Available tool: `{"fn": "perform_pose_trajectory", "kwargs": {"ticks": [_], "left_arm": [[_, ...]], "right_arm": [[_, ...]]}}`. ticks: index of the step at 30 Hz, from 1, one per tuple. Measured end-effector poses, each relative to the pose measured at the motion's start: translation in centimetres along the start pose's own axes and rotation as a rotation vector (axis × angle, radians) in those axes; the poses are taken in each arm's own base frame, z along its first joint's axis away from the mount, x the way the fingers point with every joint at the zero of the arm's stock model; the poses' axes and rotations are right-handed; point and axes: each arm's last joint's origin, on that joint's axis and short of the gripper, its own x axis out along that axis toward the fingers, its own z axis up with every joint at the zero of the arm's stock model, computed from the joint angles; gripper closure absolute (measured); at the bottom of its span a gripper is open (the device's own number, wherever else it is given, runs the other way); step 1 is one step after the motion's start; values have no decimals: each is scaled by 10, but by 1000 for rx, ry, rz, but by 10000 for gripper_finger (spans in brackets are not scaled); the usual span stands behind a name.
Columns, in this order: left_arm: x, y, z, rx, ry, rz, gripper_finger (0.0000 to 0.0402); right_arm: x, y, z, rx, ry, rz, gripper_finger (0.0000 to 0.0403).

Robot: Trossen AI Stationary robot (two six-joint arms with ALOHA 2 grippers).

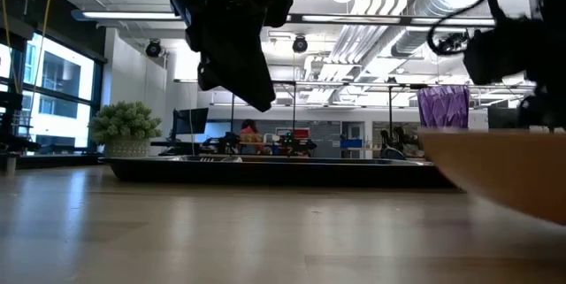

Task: Pick and place plate/cup/fork/spoon on tray
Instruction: Put the orange plate on the black tray beside the orange spoon

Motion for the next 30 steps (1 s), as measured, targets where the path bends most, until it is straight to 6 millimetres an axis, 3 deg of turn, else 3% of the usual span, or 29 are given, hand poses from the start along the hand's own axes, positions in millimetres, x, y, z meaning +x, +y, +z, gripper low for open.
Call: {"fn": "perform_pose_trajectory", "kwargs": {"ticks": [5,14,24,30], "left_arm": [[-1,2,-3,-15,32,18,326],[-21,-6,-9,5,44,26,326],[-42,-18,-14,43,-18,57,326],[-45,-20,-15,51,-17,60,326]], "right_arm": [[-18,13,10,-35,-14,-46,401],[-43,23,34,-95,-80,-46,402],[-65,-1,71,-91,-144,-25,402],[-89,-18,96,-78,-219,-46,403]]}}
